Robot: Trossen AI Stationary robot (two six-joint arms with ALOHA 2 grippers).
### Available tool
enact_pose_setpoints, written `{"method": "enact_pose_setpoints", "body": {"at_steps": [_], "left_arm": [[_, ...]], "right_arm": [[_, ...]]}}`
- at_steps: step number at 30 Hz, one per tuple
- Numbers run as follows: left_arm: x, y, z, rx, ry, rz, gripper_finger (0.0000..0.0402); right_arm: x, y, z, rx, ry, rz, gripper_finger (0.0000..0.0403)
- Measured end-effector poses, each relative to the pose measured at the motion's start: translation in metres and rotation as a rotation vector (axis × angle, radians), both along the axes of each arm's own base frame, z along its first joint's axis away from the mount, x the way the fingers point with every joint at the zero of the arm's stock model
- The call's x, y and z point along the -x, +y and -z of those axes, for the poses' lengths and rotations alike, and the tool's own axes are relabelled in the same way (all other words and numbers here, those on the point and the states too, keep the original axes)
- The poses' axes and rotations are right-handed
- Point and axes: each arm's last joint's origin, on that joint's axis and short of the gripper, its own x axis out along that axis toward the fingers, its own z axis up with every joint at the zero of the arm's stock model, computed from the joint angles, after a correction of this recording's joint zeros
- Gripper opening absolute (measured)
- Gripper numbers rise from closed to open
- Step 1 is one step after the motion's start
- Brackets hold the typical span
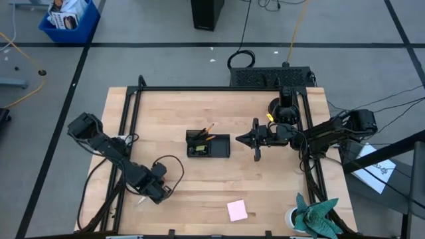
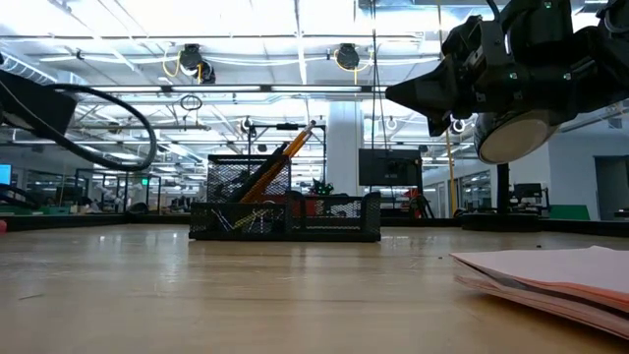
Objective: Pick and place office supplies into organizer
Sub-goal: Put the red scissors into the black desk organizer
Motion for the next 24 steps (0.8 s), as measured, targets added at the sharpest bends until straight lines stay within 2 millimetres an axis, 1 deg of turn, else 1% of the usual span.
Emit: {"method": "enact_pose_setpoints", "body": {"at_steps": [1, 2, 5, 7, 10, 13, 16, 18, 20, 24], "left_arm": [[0.000, 0.000, 0.000, -0.014, -0.013, 0.007, 0.0035], [-0.001, -0.001, 0.000, -0.035, -0.038, 0.011, 0.0026], [-0.002, -0.001, -0.003, -0.132, -0.163, 0.028, 0.0026], [-0.002, 0.000, -0.006, -0.212, -0.250, 0.052, 0.0037], [-0.005, -0.001, -0.021, -0.303, -0.419, 0.100, 0.0043], [-0.008, 0.001, -0.039, -0.423, -0.568, 0.178, 0.0027], [-0.013, 0.005, -0.062, -0.542, -0.709, 0.237, 0.0010], [-0.018, 0.008, -0.078, -0.612, -0.778, 0.299, 0.0011], [-0.025, 0.009, -0.094, -0.687, -0.836, 0.375, 0.0021], [-0.042, 0.012, -0.123, -0.856, -0.925, 0.557, 0.0031]], "right_arm": [[0.000, 0.000, 0.000, 0.000, 0.000, 0.000, 0.0000], [0.000, 0.000, 0.000, 0.000, 0.000, 0.000, 0.0000], [0.000, 0.000, 0.000, 0.000, 0.000, 0.000, 0.0000], [0.000, 0.000, 0.000, 0.000, 0.003, 0.000, 0.0000], [0.000, 0.000, 0.000, -0.001, 0.003, 0.000, 0.0000], [0.000, 0.000, 0.000, 0.000, 0.004, 0.002, 0.0000], [0.000, 0.000, 0.000, 0.000, 0.003, 0.002, 0.0000], [0.000, 0.000, 0.000, 0.000, 0.003, 0.002, 0.0000], [0.000, 0.000, 0.000, 0.000, 0.003, 0.003, 0.0000], [0.000, 0.000, 0.000, 0.000, 0.000, 0.003, 0.0000]]}}
